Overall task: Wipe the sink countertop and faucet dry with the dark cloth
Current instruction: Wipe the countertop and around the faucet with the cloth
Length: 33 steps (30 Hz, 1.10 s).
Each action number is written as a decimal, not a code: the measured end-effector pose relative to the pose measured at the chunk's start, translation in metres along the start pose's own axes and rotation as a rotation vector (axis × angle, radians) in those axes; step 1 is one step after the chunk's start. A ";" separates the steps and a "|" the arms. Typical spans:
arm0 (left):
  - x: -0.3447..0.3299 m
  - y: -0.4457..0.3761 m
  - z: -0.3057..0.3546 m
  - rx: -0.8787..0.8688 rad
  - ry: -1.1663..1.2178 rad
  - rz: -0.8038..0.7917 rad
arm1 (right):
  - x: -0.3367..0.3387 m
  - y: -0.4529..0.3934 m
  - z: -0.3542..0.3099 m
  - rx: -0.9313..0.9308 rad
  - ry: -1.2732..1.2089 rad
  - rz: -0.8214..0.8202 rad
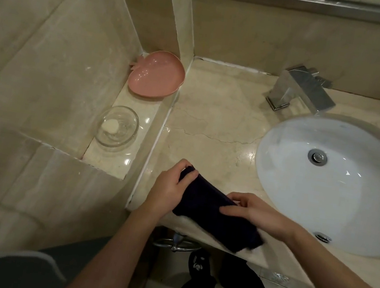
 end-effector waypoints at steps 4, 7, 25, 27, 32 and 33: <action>-0.010 0.001 -0.010 0.041 -0.185 -0.008 | 0.048 0.002 -0.002 0.010 0.253 0.207; -0.015 0.006 -0.013 0.057 -0.484 0.234 | 0.065 0.002 -0.006 0.153 0.865 0.778; -0.090 -0.122 -0.002 -0.397 -0.872 -0.052 | 0.065 -0.092 -0.024 0.352 1.015 0.831; -0.088 -0.149 0.001 -0.345 -0.858 -0.131 | 0.081 -0.106 -0.034 0.311 1.014 0.842; -0.087 -0.143 -0.003 -0.334 -0.856 -0.138 | 0.078 -0.105 -0.032 0.285 1.016 0.822; -0.088 -0.129 -0.006 -0.349 -0.860 -0.114 | 0.070 -0.100 -0.026 0.284 1.021 0.812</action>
Point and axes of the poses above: each hand's wrist, its own y-axis away from the middle knuckle, its own x-axis out of the back of the hand, z = x × y, the point moved 6 cm from there along -y, towards the middle knuckle, and after that the axes turned 7 degrees about -x, right-handed, at the moved point
